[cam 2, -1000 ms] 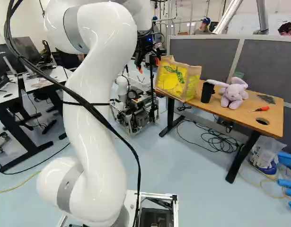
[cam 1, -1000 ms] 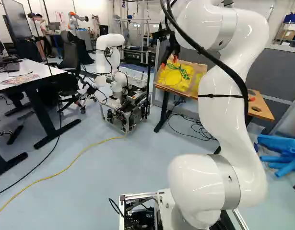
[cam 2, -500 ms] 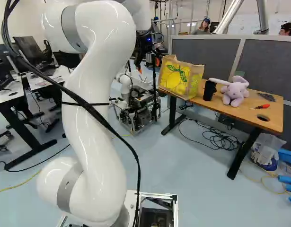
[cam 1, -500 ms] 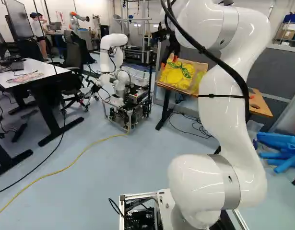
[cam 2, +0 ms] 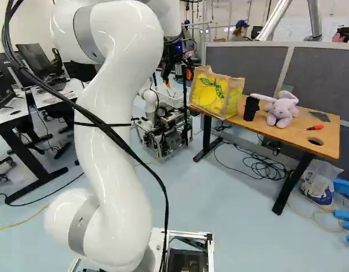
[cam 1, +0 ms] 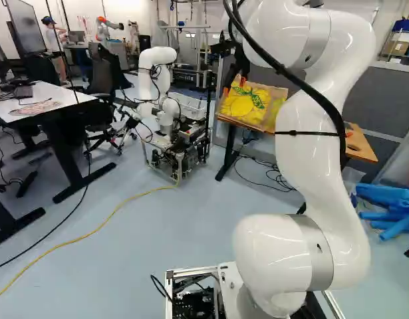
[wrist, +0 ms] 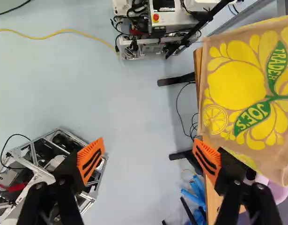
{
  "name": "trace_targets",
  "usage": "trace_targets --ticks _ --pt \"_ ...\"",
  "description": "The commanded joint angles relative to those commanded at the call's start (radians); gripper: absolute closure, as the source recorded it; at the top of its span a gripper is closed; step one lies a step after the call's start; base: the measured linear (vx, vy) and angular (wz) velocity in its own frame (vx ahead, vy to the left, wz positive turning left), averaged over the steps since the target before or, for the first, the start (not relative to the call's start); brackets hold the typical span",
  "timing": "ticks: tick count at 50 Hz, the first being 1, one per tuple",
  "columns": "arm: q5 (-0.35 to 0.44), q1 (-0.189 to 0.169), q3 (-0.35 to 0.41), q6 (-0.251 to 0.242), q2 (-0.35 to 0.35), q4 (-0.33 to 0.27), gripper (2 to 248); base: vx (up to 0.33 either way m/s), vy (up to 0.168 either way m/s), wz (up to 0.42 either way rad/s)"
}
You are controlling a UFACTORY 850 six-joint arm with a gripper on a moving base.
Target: Pick up the bag on the ground and place it on the table
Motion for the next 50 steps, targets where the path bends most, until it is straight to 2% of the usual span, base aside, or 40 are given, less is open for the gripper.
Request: trace_targets --ticks 25,50 --pt "0.026 0.002 0.024 0.011 0.011 0.000 3 0.000 0.000 0.000" --pt "0.122 0.008 0.112 0.052 0.049 -0.001 3 0.000 0.000 0.000"
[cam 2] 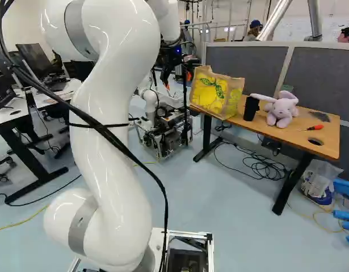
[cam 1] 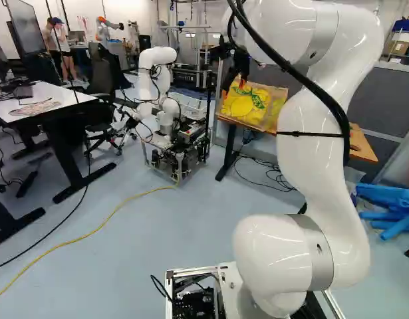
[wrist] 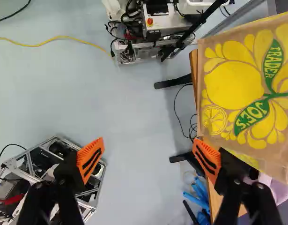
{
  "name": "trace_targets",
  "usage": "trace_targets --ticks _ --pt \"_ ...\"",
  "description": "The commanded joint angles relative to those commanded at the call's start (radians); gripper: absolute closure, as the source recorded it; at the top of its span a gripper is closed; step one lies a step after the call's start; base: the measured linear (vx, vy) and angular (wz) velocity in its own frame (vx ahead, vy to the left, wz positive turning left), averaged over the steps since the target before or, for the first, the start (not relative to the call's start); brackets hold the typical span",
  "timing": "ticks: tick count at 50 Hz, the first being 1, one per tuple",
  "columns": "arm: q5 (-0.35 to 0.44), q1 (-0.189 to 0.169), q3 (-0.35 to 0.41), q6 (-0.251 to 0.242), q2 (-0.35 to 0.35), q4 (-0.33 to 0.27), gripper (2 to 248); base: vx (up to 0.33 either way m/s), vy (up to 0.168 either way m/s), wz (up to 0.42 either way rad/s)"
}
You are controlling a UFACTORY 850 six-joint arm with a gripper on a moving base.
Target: Pick up the bag on the ground and place it on the table
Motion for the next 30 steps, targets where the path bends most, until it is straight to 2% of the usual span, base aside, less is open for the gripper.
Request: trace_targets --ticks 30 --pt "0.207 0.013 0.190 0.088 0.084 -0.001 3 0.000 0.000 0.000"
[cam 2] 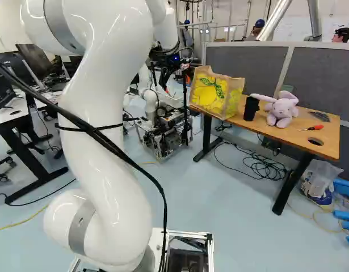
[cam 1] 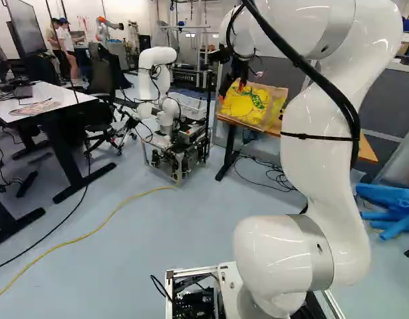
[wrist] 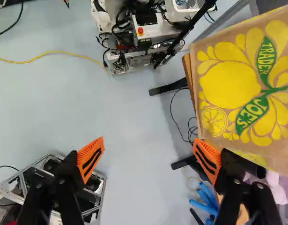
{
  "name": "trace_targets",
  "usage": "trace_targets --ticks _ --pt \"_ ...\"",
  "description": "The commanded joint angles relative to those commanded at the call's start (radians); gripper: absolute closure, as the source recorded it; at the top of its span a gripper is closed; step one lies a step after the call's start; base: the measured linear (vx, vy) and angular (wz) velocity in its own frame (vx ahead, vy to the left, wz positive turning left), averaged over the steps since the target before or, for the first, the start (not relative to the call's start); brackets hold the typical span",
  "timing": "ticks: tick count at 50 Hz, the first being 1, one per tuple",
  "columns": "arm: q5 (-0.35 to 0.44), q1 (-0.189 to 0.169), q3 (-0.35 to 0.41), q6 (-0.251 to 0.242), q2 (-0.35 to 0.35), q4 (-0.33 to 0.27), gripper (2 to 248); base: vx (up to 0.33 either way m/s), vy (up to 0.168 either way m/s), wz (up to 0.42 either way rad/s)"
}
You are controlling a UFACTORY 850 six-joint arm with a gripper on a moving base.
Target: Pick up the bag on the ground and place it on the table
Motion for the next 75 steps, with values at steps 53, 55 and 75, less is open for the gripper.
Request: trace_targets --ticks 53,55,75 --pt "0.616 0.039 0.566 0.263 0.249 -0.003 3 0.000 0.000 0.000" --pt "0.643 0.041 0.592 0.275 0.260 -0.003 3 0.000 0.000 0.000" --pt "0.920 0.059 0.846 0.393 0.372 -0.005 3 0.000 0.000 0.000"
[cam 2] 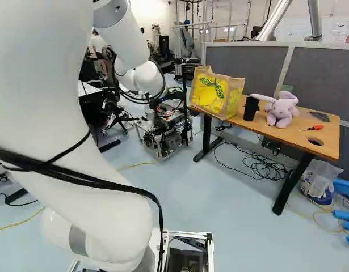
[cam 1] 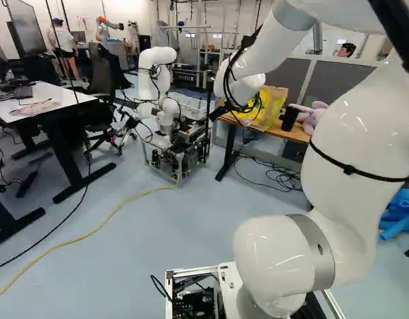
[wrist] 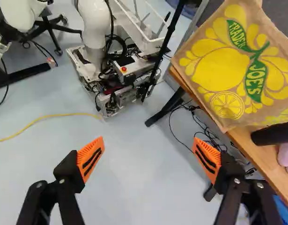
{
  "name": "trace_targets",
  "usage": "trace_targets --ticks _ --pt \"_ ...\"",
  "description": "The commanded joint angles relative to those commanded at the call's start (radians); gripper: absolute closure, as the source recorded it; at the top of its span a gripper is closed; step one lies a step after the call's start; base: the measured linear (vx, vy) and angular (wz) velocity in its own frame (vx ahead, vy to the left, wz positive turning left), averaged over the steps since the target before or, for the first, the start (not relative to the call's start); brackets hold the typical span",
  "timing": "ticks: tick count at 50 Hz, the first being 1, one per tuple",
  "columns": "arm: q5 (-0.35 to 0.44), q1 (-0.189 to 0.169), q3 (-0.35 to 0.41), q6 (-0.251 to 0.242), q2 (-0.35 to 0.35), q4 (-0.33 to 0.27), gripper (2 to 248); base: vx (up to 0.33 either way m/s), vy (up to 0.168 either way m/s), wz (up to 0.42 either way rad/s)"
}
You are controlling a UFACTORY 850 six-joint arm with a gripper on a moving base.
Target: Pick up the bag on the ground and place it on the table
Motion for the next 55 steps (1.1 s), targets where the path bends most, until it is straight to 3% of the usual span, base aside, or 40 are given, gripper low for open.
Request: trace_targets --ticks 27,55 --pt "0.307 0.020 0.282 0.131 0.124 -0.002 3 0.000 0.000 0.000" --pt "0.540 0.034 0.496 0.231 0.219 -0.003 3 0.000 0.000 0.000"
